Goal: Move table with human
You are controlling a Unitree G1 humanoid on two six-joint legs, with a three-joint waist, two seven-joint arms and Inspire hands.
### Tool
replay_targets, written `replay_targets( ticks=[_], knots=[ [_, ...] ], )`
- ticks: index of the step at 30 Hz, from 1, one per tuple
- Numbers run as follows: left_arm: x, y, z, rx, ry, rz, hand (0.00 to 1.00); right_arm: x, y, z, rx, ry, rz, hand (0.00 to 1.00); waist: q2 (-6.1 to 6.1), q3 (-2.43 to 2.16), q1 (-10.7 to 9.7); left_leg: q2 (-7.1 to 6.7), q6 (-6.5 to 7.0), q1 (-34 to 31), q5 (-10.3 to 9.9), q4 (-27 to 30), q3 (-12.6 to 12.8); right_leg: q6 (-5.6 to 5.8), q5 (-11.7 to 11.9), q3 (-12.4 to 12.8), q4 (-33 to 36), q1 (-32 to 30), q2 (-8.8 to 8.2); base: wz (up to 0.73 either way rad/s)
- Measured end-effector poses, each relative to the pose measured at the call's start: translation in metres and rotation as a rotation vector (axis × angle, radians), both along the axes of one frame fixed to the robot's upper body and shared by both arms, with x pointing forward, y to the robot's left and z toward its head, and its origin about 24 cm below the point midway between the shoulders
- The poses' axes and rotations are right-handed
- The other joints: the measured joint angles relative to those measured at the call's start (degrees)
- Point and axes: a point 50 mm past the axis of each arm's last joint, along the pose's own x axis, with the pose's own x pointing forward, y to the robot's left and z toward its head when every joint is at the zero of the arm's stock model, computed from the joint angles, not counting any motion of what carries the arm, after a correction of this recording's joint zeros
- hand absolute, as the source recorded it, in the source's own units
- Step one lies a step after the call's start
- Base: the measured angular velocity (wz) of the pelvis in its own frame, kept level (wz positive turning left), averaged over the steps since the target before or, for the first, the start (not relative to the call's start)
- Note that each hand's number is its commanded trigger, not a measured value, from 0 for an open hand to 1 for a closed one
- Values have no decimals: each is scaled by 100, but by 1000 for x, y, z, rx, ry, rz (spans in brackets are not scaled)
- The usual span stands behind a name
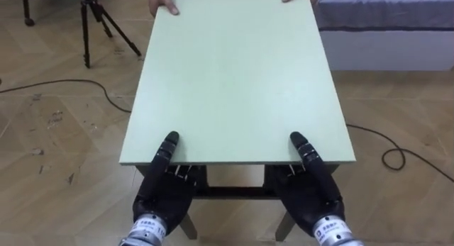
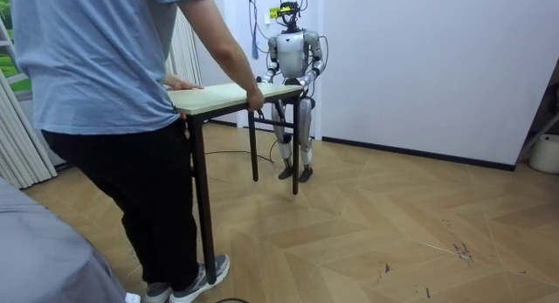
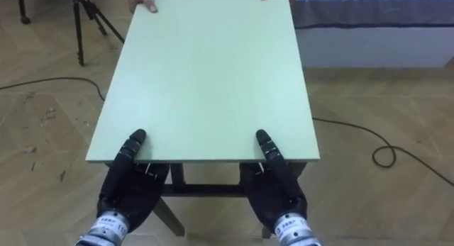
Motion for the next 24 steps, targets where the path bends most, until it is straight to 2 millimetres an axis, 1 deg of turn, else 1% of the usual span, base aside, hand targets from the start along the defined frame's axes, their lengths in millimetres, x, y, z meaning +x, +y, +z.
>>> replay_targets(
  ticks=[1,3,4,5,6,7,8,9,10,11,12,13,14,15,16,17,18,19,20,21,22,23,24],
  knots=[
    [0,0,0,2,-4,-1,100,0,-1,0,-3,-1,-2,100,-17,-3,4,0,-23,-81,-13,127,-4,-8,-8,5,45,-43,-2,7],
    [1,-1,1,1,-12,-9,100,0,-1,0,1,-3,-8,100,-37,-9,9,29,-157,-549,-91,867,-12,-46,-37,22,184,-200,49,6],
    [0,-1,0,2,-11,-9,100,0,-1,0,2,-2,-9,100,-33,-9,3,53,-192,-653,-111,1073,-9,-57,-43,24,211,-226,66,0],
    [-1,1,0,9,-8,-12,100,0,-1,-2,0,5,-10,100,-30,-10,5,105,-246,-854,-129,1434,-14,-95,-47,18,232,-257,110,0],
    [-1,1,0,9,-8,-15,100,0,-1,-2,1,6,-11,100,-23,-7,-10,132,-346,-965,-136,1631,-11,-115,-51,15,221,-280,134,10],
    [-1,1,-1,-2,-4,-18,100,-1,-2,-2,-1,9,-9,100,-17,-4,6,198,-583,-1196,-85,2030,-6,-200,-86,-18,208,-362,136,0],
    [-3,3,-2,-6,6,-20,100,-1,-1,-3,-2,13,-1,100,-20,-4,24,269,-794,-1326,5,2297,45,-220,-64,-19,159,-373,129,-26],
    [-6,3,-4,-30,20,-14,100,-1,-1,-3,-4,12,10,100,78,7,65,394,-843,-1467,45,2823,76,-322,5,-129,146,-352,141,-46],
    [-8,3,-5,-44,27,-10,100,-2,-1,-3,-9,12,17,100,144,-6,80,508,-825,-1519,63,3214,98,-331,7,-218,170,-346,161,-52],
    [-13,2,-8,-71,34,-2,100,-3,-1,-4,-15,14,23,100,260,-33,99,764,-769,-1460,192,3871,105,-367,-6,-334,238,-358,227,-28],
    [-14,1,-8,-84,29,0,100,-3,-1,-4,-14,11,20,100,283,-13,54,940,-768,-1237,271,4081,37,-362,2,-399,364,-432,269,-8],
    [-14,1,-8,-83,23,-3,100,-3,-2,-3,-15,7,19,100,286,-11,8,1003,-772,-1114,272,4072,-2,-372,-13,-446,475,-524,266,17],
    [-13,2,-7,-79,15,-8,100,-1,-2,-2,-20,-2,23,100,266,5,-38,1052,-817,-963,161,3878,-17,-375,-32,-473,704,-729,246,6],
    [-12,2,-7,-72,11,-10,100,0,-2,-1,-24,-9,26,100,255,23,-47,960,-902,-906,-81,3523,-37,-377,-15,-451,863,-917,203,0],
    [-13,2,-7,-71,12,-11,100,1,-2,-1,-27,-11,27,100,264,28,-63,934,-929,-876,-181,3350,-67,-382,34,-451,870,-973,193,0],
    [-12,3,-7,-66,11,-13,100,1,-2,0,-31,-21,30,100,294,20,-142,866,-978,-757,-422,2938,-148,-398,154,-509,780,-1087,159,20],
    [-10,3,-5,-57,-3,-18,100,4,-3,2,-36,-42,28,100,356,36,-229,902,-936,-721,-709,2626,-163,-435,257,-668,788,-1291,130,24],
    [-7,3,-3,-56,-11,-21,100,6,-4,3,-37,-50,27,100,387,38,-256,925,-933,-700,-843,2496,-165,-454,282,-713,817,-1395,132,24],
    [-2,3,-2,-51,-24,-25,100,10,-3,5,-37,-60,26,100,436,54,-308,975,-928,-616,-1126,2139,-100,-486,385,-803,879,-1602,146,19],
    [4,1,-2,-45,-32,-34,100,12,-5,5,-40,-64,14,100,452,62,-336,984,-855,-582,-1332,1879,-35,-509,505,-896,891,-1770,131,19],
    [6,1,-2,-42,-33,-37,100,13,-5,4,-42,-63,9,100,453,63,-336,986,-823,-581,-1401,1849,-4,-504,557,-916,889,-1824,125,8],
    [10,-1,-5,-36,-26,-37,100,15,-6,1,-45,-56,1,100,448,60,-337,956,-699,-591,-1546,1919,67,-515,700,-962,877,-1933,83,-15],
    [10,-2,-8,-38,-14,-35,100,15,-7,-1,-53,-49,1,100,442,58,-319,899,-630,-604,-1609,2070,183,-520,826,-1038,849,-1998,-19,-26]
  ],
)
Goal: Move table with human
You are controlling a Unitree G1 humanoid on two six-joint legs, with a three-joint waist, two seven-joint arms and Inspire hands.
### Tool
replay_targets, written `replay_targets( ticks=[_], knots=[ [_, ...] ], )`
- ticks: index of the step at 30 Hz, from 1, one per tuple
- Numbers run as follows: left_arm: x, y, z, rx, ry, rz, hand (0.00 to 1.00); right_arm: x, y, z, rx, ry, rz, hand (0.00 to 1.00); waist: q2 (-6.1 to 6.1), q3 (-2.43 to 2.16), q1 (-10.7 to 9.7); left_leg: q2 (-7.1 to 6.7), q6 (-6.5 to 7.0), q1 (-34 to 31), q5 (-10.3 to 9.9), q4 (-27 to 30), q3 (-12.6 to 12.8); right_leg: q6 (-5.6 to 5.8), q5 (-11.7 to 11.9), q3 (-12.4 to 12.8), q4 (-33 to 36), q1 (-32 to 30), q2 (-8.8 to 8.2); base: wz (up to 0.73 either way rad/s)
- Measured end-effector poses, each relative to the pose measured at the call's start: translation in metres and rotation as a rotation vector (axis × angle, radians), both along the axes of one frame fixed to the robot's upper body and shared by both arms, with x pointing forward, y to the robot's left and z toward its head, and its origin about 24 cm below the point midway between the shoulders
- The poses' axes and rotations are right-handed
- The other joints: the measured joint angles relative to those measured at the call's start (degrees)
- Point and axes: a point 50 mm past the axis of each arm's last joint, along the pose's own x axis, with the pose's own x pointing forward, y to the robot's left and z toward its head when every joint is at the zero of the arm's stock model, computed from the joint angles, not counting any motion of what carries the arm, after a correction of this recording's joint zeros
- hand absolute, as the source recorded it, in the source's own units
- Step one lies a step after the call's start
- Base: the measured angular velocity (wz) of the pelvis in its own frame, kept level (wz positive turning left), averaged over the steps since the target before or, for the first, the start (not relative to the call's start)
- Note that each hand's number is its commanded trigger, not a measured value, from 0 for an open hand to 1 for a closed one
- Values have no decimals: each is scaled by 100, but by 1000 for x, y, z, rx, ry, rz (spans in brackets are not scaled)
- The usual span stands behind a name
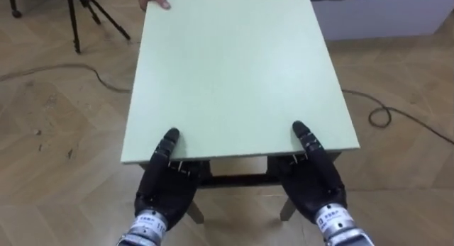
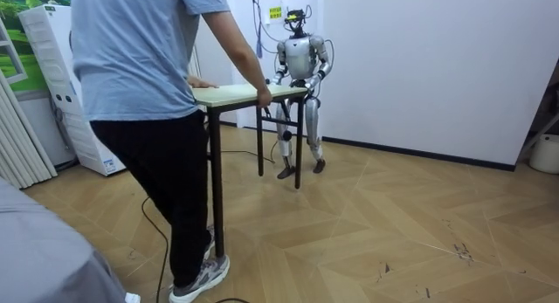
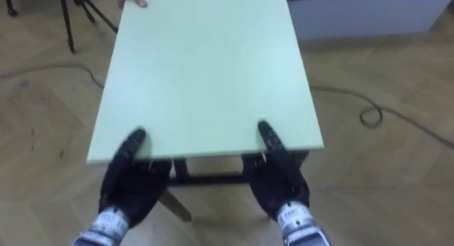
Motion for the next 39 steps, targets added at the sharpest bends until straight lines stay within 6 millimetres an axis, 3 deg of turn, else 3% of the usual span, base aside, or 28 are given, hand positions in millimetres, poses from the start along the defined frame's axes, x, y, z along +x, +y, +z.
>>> replay_targets(
  ticks=[2,4,5,6,7,8,9,10,11,12,13,14,15,16,17,18,19,21,23,24,25,29,31,32,34,36,38,39],
  knots=[
    [-5,0,-5,-7,24,8,100,-3,-1,-3,-14,12,9,100,-40,-8,-9,-131,168,-128,69,62,171,143,216,-13,-137,-32,-198,-37],
    [-14,-1,-10,-15,57,15,100,-10,-3,-7,-23,37,20,100,-74,-46,-48,-304,376,-184,182,5,307,499,443,3,-328,19,-391,-17],
    [-18,-1,-13,-17,75,11,100,-14,-3,-11,-28,54,22,100,-120,-66,-153,-399,453,-219,311,-52,343,885,603,87,-462,61,-479,24],
    [-21,-2,-15,-20,87,4,100,-18,-4,-13,-27,62,20,100,-151,-72,-231,-420,535,-247,408,-121,468,1159,702,186,-640,119,-533,31],
    [-23,-3,-16,-21,92,3,100,-19,-4,-14,-29,62,21,100,-159,-75,-278,-399,570,-269,455,-151,572,1237,705,265,-679,122,-552,47],
    [-24,-4,-16,-26,95,-6,100,-22,-7,-15,-30,62,13,100,-169,-65,-391,-288,621,-311,556,-165,846,1125,467,565,-55,-23,-664,79],
    [-24,-8,-16,-28,98,-27,100,-29,-11,-16,-27,57,-3,100,-206,-82,-497,-135,581,-306,629,-167,1205,980,-279,965,1100,-66,-875,96],
    [-23,-10,-16,-28,98,-41,100,-33,-13,-17,-22,54,-13,100,-221,-81,-522,-80,531,-298,659,-168,1355,1040,-663,1143,1601,-32,-974,101],
    [-23,-13,-15,-25,92,-58,100,-38,-15,-18,-16,46,-35,100,-295,-76,-533,-44,453,-295,678,-156,1610,1269,-1237,1402,2113,136,-1168,60],
    [-22,-12,-13,-15,79,-62,100,-37,-13,-18,-7,42,-36,100,-484,-53,-516,-213,388,-388,711,-34,1693,1310,-1517,1628,1903,139,-1189,28],
    [-21,-13,-13,-19,77,-64,100,-35,-15,-17,-11,39,-34,100,-446,-68,-473,-365,403,-499,726,-44,1525,1330,-1435,1697,1796,69,-1152,-33],
    [-23,-15,-14,-35,87,-69,100,-32,-18,-16,-25,39,-28,100,-225,-199,-371,-705,629,-677,828,-383,1221,1564,-1087,1710,1164,71,-1000,-67],
    [-24,-13,-10,-49,69,-64,100,-28,-16,-14,-12,28,-24,100,-68,-272,-252,-875,1028,-750,1141,-795,942,1665,-904,1607,1370,90,-943,-66],
    [-24,-9,-7,-40,53,-54,100,-28,-11,-14,2,28,-16,100,-226,-218,-260,-901,1026,-690,1287,-875,1011,1538,-1101,1431,1876,166,-1119,-16],
    [-22,-2,-6,-14,32,-34,100,-30,-4,-16,35,44,-19,100,-544,-149,-348,-984,1037,-589,1403,-979,1135,1491,-1472,1159,2483,506,-1498,29],
    [-20,0,-5,5,21,-35,100,-31,-1,-16,50,48,-31,100,-667,-106,-336,-1028,1077,-627,1447,-988,1167,1456,-1549,1031,2847,790,-1651,30],
    [-20,1,-5,11,20,-35,100,-31,0,-16,49,48,-30,100,-703,-116,-292,-1016,1088,-666,1453,-988,1234,1415,-1504,1013,3034,890,-1683,-10],
    [-20,1,-4,20,12,-50,100,-30,-2,-14,25,31,-27,100,-755,-138,-123,-1089,1139,-852,1481,-963,1278,1304,-972,1065,3457,1335,-1699,-46],
    [-20,-1,-4,15,3,-53,100,-28,-5,-11,9,16,-20,100,-753,-129,-11,-1222,1184,-1028,1558,-959,1268,1326,-613,1088,3331,1653,-1657,-41],
    [-19,-3,-3,11,-1,-51,100,-26,-7,-9,2,-3,-15,100,-658,-66,23,-1243,1227,-1094,1629,-963,1267,1357,-709,1131,3185,1675,-1625,-25],
    [-19,-4,-3,10,-2,-52,100,-25,-8,-8,1,-8,-17,100,-636,-50,-2,-1255,1247,-1101,1660,-994,1265,1357,-707,1134,3171,1668,-1621,0],
    [-19,-3,-2,27,-18,-65,100,-27,-8,-9,11,-2,-26,100,-757,30,-28,-1329,1313,-1140,1742,-1070,1253,1395,-731,1261,3161,1619,-1620,8],
    [-19,-3,-1,28,-29,-68,100,-28,-8,-9,14,-4,-25,100,-786,25,-56,-1312,1358,-1305,1783,-969,1260,1579,-942,1298,2984,1662,-1623,7],
    [-18,-2,0,33,-42,-68,100,-27,-7,-8,19,-15,-24,100,-795,19,-57,-1305,1393,-1487,1806,-885,1278,1655,-1257,1310,2760,1696,-1615,4],
    [-13,0,5,41,-71,-65,100,-22,-5,-4,27,-42,-19,100,-825,11,-16,-1291,1472,-1851,1943,-838,1415,1650,-1954,1289,2106,1822,-1595,-10],
    [-6,1,9,48,-93,-67,100,-17,-4,-2,32,-56,-11,100,-828,10,9,-1262,1502,-2092,2103,-837,1446,1566,-2369,1278,1486,1961,-1500,-6],
    [-1,2,11,60,-109,-76,100,-13,-4,-1,44,-56,-13,100,-839,12,44,-1164,1517,-2284,2277,-838,1472,1546,-2590,1173,1020,2068,-1371,2],
    [1,3,12,67,-112,-79,100,-11,-2,-2,54,-53,-10,100,-839,12,68,-1011,1518,-2350,2395,-869,1612,1488,-2688,1086,787,2116,-1269,-12]
  ],
)
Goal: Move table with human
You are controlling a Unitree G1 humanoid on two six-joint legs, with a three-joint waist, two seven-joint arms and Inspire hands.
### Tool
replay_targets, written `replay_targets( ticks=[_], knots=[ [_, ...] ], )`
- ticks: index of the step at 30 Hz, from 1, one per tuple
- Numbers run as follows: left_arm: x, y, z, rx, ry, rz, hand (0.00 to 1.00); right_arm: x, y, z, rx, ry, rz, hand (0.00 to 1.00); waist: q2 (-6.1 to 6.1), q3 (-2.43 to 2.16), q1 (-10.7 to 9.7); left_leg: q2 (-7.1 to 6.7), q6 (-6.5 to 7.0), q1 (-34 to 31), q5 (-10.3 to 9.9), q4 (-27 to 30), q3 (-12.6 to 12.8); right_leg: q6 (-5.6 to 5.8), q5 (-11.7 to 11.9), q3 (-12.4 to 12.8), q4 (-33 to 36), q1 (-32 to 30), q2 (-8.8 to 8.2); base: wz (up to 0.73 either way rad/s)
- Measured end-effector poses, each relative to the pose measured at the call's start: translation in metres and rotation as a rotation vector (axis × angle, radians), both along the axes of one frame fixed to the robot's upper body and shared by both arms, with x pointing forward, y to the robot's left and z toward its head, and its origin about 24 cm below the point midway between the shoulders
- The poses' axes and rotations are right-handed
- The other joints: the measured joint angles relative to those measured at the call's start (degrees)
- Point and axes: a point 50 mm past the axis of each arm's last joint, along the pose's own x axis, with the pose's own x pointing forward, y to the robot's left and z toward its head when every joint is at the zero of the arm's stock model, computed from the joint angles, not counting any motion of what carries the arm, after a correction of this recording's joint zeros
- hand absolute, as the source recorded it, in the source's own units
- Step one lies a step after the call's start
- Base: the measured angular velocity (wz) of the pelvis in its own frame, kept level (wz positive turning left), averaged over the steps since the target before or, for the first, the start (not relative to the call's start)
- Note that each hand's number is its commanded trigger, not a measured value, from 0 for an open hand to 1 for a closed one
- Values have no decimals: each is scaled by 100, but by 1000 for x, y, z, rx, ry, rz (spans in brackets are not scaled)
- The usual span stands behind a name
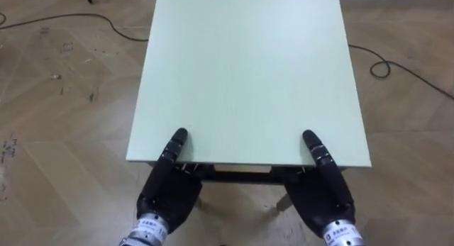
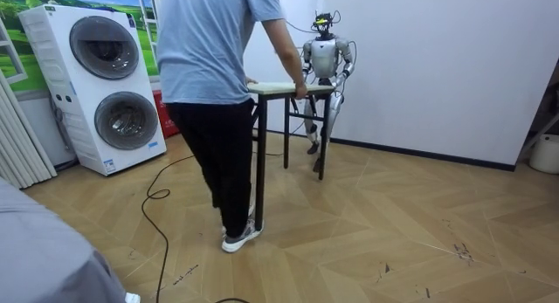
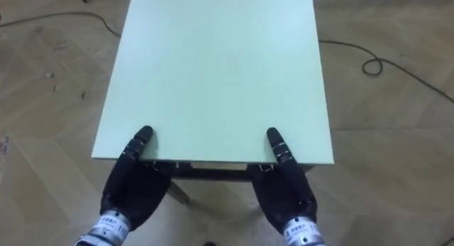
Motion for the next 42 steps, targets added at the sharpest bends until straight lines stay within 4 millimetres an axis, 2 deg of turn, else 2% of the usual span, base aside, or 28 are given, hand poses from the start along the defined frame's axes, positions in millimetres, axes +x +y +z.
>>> replay_targets(
  ticks=[2,3,4,6,7,8,9,10,11,12,13,14,15,16,17,18,19,20,22,26,30,31,32,34,36,38,41,42],
  knots=[
    [0,2,-3,10,13,3,100,2,2,-4,12,18,0,100,7,-3,68,155,-125,-20,210,-126,15,-87,-101,-40,-282,70,191,-23],
    [1,2,-6,16,23,-1,100,1,1,-8,11,32,-7,100,55,0,200,324,-369,2,375,-236,29,-116,-40,-89,-341,-37,308,-23],
    [1,2,-7,20,29,-6,100,0,1,-10,15,43,-9,100,60,-6,242,377,-563,41,499,-370,15,-207,22,-109,-351,-76,370,-18],
    [-1,3,-10,25,43,-8,100,-2,0,-14,21,64,-8,100,95,-19,337,472,-1577,348,1245,-1309,-110,-749,365,-208,-556,-215,559,-24],
    [-3,2,-11,21,49,-7,100,-2,0,-15,23,72,-7,100,152,-20,443,621,-1426,325,1262,-1128,-339,-753,535,-463,-553,-306,493,-61],
    [-6,2,-13,19,59,1,100,-3,1,-17,23,82,-4,100,159,-15,546,702,-1224,303,1068,-789,-503,-673,613,-657,-539,-304,391,-116],
    [-17,6,-19,12,83,33,100,-5,6,-22,23,104,18,100,160,-22,676,862,-1218,252,313,337,-902,-465,773,-1043,-528,-243,174,-117],
    [-24,9,-22,2,94,53,100,-5,9,-23,25,111,33,100,193,-37,707,970,-1305,245,-61,910,-1092,-409,825,-1188,-514,-219,127,-132],
    [-33,11,-22,-17,103,79,100,-7,14,-24,25,114,58,100,350,-89,707,1123,-1536,280,-751,1580,-1523,-324,798,-1437,-295,-228,206,-58],
    [-30,12,-20,-9,99,75,100,-5,14,-23,19,109,58,100,431,-10,620,978,-1344,182,-892,1499,-1961,-311,660,-1289,115,-407,391,0],
    [-27,14,-19,7,106,72,100,-5,17,-24,33,122,46,100,305,-21,493,887,-1420,148,-750,1340,-2043,-423,601,-1167,185,-540,507,91],
    [-19,13,-19,23,128,71,100,-7,19,-26,33,136,31,100,104,-48,397,619,-1813,272,-330,639,-2154,-786,641,-944,-47,-672,868,121],
    [-14,9,-18,24,139,67,100,-6,16,-24,21,128,29,100,-72,-87,214,424,-1991,444,-140,100,-2088,-1172,905,-614,-496,-772,1127,122],
    [-12,6,-17,14,134,64,100,-5,12,-21,8,114,26,100,49,-56,89,511,-1872,396,-215,475,-1904,-1247,993,-567,-585,-788,1176,73],
    [-14,-4,-18,-11,141,47,100,-5,3,-20,-11,115,13,100,300,-67,66,805,-1695,524,-387,1373,-1641,-1307,1079,-678,-591,-843,1192,17],
    [-17,-9,-19,-26,145,25,100,-4,-3,-20,-23,114,-5,100,487,-45,110,999,-1618,833,-815,1713,-1577,-1325,1129,-835,-588,-897,1190,-14],
    [-17,-11,-19,-30,144,23,100,-3,-4,-19,-28,110,-10,100,550,-35,99,1034,-1625,955,-910,1808,-1568,-1322,1153,-895,-584,-940,1187,-5],
    [-17,-12,-19,-30,144,24,100,-3,-4,-19,-33,104,-16,100,588,-40,56,1020,-1626,1147,-997,1977,-1541,-1332,1168,-970,-539,-1045,1150,16],
    [-17,-11,-18,-30,140,33,100,-3,-3,-18,-46,94,-20,100,642,-51,-23,992,-1707,1601,-916,2375,-1611,-1374,1208,-1095,-528,-1090,1187,29],
    [-14,-13,-16,-37,131,32,100,-3,-4,-15,-53,77,-35,100,675,-49,-52,980,-1746,1951,-908,1996,-1705,-1484,1264,-1240,-541,-1247,1223,22],
    [-12,-15,-14,-50,116,36,100,3,-3,-10,-70,46,-37,100,732,-49,-36,989,-2005,2239,-1082,2061,-2038,-1644,1345,-1396,-552,-1430,1334,1],
    [-7,-14,-11,-51,99,37,100,9,-2,-6,-68,30,-42,100,686,28,-71,976,-2102,2217,-945,1960,-2124,-1684,1386,-1447,-526,-1509,1335,0],
    [-7,-14,-11,-52,98,45,100,10,-2,-5,-70,28,-44,100,671,39,-44,992,-2094,2221,-1015,1875,-2116,-1705,1419,-1457,-531,-1533,1356,-12],
    [-3,-13,-8,-66,78,64,100,18,2,0,-66,2,-24,100,723,20,-63,971,-2091,2263,-1347,1589,-2160,-1779,1475,-1814,-567,-1669,1349,-29],
    [2,-12,-4,-91,47,94,100,29,8,8,-50,-36,-15,100,747,20,-39,844,-1959,2121,-1513,1293,-2073,-1805,1769,-2253,-643,-1913,1252,-42],
    [5,-13,-7,-111,50,104,100,34,11,9,-41,-40,-17,100,689,11,-63,626,-1943,2045,-1471,1163,-1996,-1774,1961,-2415,-730,-1984,1087,-31],
    [-2,-14,-15,-124,62,111,100,32,11,4,-48,-19,5,100,649,3,-105,419,-1827,2121,-1190,899,-1711,-1711,2159,-2541,-919,-1936,857,-22],
    [-5,-12,-18,-126,78,113,100,29,11,2,-55,-8,15,100,642,3,-203,358,-1760,2210,-1104,813,-1638,-1663,2192,-2535,-938,-1861,764,-5]
  ],
)
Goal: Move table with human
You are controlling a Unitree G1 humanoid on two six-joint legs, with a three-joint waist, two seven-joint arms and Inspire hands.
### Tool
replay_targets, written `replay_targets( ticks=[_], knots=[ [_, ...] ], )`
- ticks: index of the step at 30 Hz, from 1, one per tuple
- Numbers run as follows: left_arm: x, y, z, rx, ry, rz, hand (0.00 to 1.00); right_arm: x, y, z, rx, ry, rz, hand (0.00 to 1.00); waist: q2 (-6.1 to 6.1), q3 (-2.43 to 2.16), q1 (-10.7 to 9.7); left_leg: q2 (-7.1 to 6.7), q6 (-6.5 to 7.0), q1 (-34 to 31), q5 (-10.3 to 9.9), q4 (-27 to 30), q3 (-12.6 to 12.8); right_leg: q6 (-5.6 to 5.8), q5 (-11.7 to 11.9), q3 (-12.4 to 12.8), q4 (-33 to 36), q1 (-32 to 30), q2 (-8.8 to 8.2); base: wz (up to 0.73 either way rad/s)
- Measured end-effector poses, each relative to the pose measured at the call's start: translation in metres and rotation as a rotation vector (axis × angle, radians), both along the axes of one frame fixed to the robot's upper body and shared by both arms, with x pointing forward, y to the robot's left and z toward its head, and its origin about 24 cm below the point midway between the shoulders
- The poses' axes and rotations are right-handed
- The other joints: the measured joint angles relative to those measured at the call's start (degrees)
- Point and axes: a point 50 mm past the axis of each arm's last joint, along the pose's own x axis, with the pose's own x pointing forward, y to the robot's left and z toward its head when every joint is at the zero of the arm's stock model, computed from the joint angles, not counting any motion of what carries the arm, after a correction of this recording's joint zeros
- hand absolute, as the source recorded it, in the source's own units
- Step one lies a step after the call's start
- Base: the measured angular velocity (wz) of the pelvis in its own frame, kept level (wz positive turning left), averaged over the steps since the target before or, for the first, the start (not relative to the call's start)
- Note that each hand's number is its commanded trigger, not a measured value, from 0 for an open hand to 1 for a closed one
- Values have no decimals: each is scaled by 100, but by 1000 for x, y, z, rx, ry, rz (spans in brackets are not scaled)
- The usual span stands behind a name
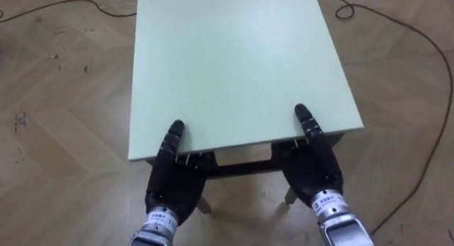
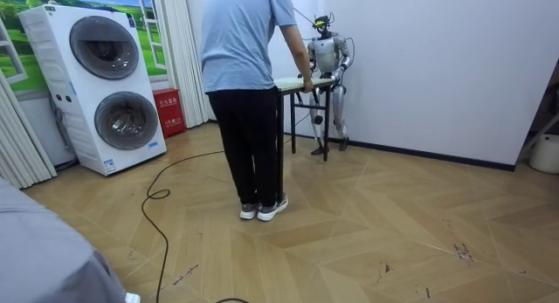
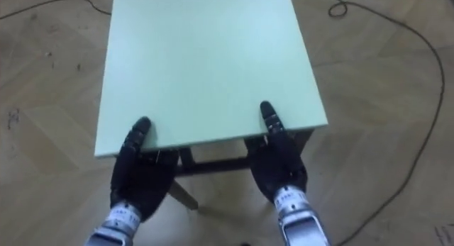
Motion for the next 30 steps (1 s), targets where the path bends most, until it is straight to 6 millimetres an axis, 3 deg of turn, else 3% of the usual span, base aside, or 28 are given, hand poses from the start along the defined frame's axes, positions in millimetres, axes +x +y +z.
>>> replay_targets(
  ticks=[1,2,3,4,5,6,7,9,10,11,12,13,14,15,16,17,18,19,21,26,30],
  knots=[
    [-4,1,-3,-2,16,1,100,-3,0,-3,-1,17,8,100,-13,-12,-81,-55,117,104,88,-136,63,148,92,15,2,55,-85,9],
    [-6,1,-3,-2,21,3,100,-5,0,-4,0,22,11,100,-11,-14,-155,-63,144,129,132,-178,65,251,155,35,1,77,-120,23],
    [-7,1,-4,-1,25,1,100,-6,0,-6,3,31,12,100,-11,-17,-261,-81,231,161,231,-265,59,516,309,230,-2,92,-157,30],
    [-7,1,-5,0,28,-2,100,-8,0,-7,5,37,9,100,-16,-18,-312,-100,309,192,321,-360,36,767,478,615,-14,92,-156,32],
    [-7,1,-5,2,30,-4,100,-9,0,-8,7,42,7,100,-36,-29,-333,-110,319,206,366,-412,35,846,549,828,-18,92,-169,44],
    [-8,1,-5,11,36,-13,100,-13,-1,-10,14,55,-2,100,-110,-74,-427,-159,366,214,460,-495,36,894,623,1239,-19,91,-230,47],
    [-8,1,-6,16,38,-17,100,-15,-1,-11,17,61,-6,100,-146,-97,-466,-176,373,220,483,-515,42,902,659,1465,-23,91,-243,50],
    [-6,0,-5,46,38,-47,100,-22,-4,-15,29,80,-30,100,-217,-99,-482,-153,378,206,497,-508,89,904,932,2291,-24,106,-257,46],
    [-4,-1,-4,57,35,-62,100,-25,-5,-17,42,82,-47,100,-261,-99,-480,-150,377,200,497,-515,92,913,992,2471,-25,103,-279,69],
    [-1,-2,-2,89,19,-83,100,-30,-5,-20,75,87,-77,100,-374,-105,-461,-140,386,168,508,-551,132,994,1114,2706,-28,76,-340,58],
    [1,-2,1,124,-1,-94,100,-33,-4,-21,100,91,-95,100,-388,-109,-398,-58,372,131,716,-506,226,1069,1298,2768,-35,24,-302,37],
    [2,-1,1,135,-6,-93,100,-33,-3,-21,107,95,-95,100,-385,-111,-355,-72,292,102,730,-370,257,1058,1388,2744,-88,33,-254,-12],
    [3,0,2,151,-10,-92,100,-34,-2,-22,111,100,-91,100,-385,-99,-208,-100,98,-201,864,327,334,1028,1514,2748,-391,209,-291,-51],
    [4,0,2,150,-6,-91,100,-34,-2,-22,117,102,-96,100,-465,-77,-6,-11,274,-646,447,667,305,1044,1521,2999,-700,370,-396,-50],
    [6,-1,3,148,-12,-92,100,-33,-2,-21,122,97,-101,100,-385,-94,-4,210,286,-756,218,311,248,1086,1502,2976,-701,343,-329,-37],
    [8,-5,7,150,-33,-97,100,-30,-6,-17,113,82,-99,100,-121,-64,14,775,387,-866,53,-361,127,1422,1146,2847,-440,272,-123,-15],
    [6,-1,5,168,-18,-91,100,-30,-3,-20,122,113,-98,100,-230,-53,53,700,552,-862,-105,-249,565,1492,406,2773,178,240,-377,19],
    [6,-1,5,174,-9,-94,100,-34,-4,-21,115,121,-96,100,-220,-52,5,703,635,-768,-61,-349,729,1508,-54,2552,611,417,-458,30],
    [5,-2,5,174,-11,-92,100,-35,-7,-20,98,115,-91,100,-223,-79,84,612,674,-589,118,-766,913,1570,-355,2407,677,733,-493,11],
    [3,-3,9,153,-25,-72,100,-24,-7,-13,84,77,-79,100,-220,-86,240,260,623,-462,450,-1347,809,1591,-436,2185,-487,1558,-432,5],
    [2,-4,8,138,-17,-72,100,-23,-10,-12,69,68,-86,100,-241,-90,234,219,482,-358,620,-1595,516,1572,-491,1867,-614,1732,-376,39]
  ],
)
